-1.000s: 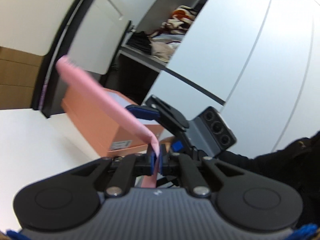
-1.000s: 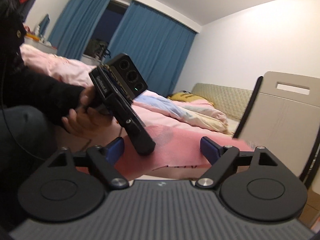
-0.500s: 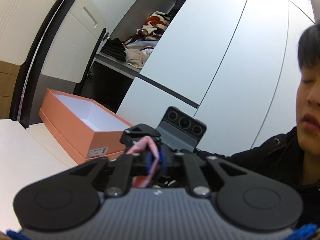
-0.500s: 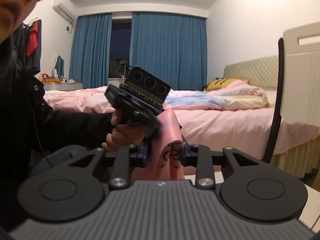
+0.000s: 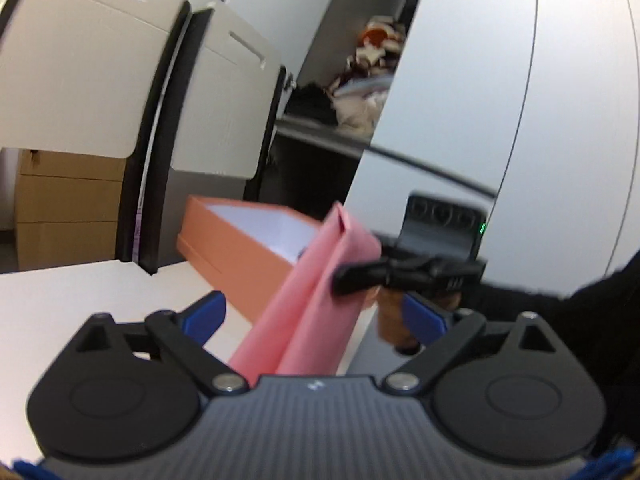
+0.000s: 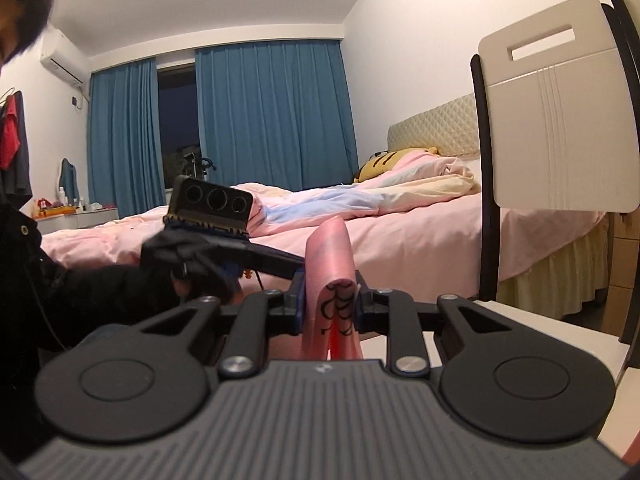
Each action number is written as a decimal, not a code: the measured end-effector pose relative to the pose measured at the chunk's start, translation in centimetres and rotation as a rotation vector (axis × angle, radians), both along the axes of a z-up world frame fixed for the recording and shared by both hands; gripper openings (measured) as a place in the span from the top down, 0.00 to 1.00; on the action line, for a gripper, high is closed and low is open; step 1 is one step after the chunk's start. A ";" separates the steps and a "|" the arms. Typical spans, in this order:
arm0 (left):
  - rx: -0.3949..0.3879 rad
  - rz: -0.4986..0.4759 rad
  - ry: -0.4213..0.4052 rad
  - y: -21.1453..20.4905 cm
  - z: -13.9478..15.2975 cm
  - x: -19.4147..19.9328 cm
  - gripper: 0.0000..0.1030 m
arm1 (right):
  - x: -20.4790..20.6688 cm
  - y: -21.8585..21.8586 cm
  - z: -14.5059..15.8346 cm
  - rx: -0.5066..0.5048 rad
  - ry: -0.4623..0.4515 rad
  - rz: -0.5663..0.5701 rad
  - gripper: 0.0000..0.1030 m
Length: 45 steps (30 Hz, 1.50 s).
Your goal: Fold shopping bag
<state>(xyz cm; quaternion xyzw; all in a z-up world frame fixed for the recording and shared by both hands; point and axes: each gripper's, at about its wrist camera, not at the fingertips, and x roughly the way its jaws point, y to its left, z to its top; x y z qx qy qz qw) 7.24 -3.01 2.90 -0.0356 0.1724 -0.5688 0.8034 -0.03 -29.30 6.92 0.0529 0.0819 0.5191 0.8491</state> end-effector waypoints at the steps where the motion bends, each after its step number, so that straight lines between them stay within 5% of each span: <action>1: 0.034 0.005 -0.040 -0.7 0.0 -0.5 0.07 | 0.1 0.1 -0.1 0.006 0.010 0.013 0.75; 5: 0.130 -0.014 -0.100 -2.8 -0.4 -1.4 0.18 | 0.2 0.2 -0.4 0.044 0.036 0.087 0.75; 8: 0.109 -0.001 -0.070 -2.9 -0.9 -0.6 0.43 | 0.0 0.5 -0.2 0.030 0.025 0.117 0.75; 12: 0.128 0.059 -0.118 -3.3 -0.9 -0.8 0.57 | -0.2 0.9 -0.1 0.033 0.005 0.099 0.75; 17: 0.234 0.271 -0.310 -5.2 0.0 -2.7 0.77 | 0.3 0.0 -0.2 0.113 0.015 -0.039 0.53; 19: 0.327 0.417 -0.455 -6.4 -0.3 -3.7 0.85 | 0.8 -0.4 -0.2 0.153 0.051 -0.098 0.51; 23: 0.633 0.688 -0.763 -9.4 -3.0 -4.2 0.85 | 2.0 -0.7 -0.5 0.254 0.194 -0.183 0.51; 26: 0.875 0.770 -0.988 -10.9 -6.3 -3.8 0.84 | 2.9 -0.4 -1.0 0.311 0.334 -0.232 0.51; 28: 0.956 0.788 -1.069 -11.4 -7.5 -3.7 0.84 | 3.7 0.0 -1.6 0.341 0.429 -0.227 0.51; 37: 1.141 0.705 -1.387 -13.6 -12.0 -5.4 0.81 | 5.2 0.2 -4.8 0.456 0.699 -0.211 0.52; 40: 1.159 0.681 -1.395 -13.7 -12.6 -5.5 0.78 | 5.1 0.2 -5.4 0.433 0.728 -0.226 0.67; 45: 1.122 0.651 -1.290 -13.7 -12.2 -5.5 0.51 | 4.7 0.4 -4.7 0.340 0.639 -0.211 0.75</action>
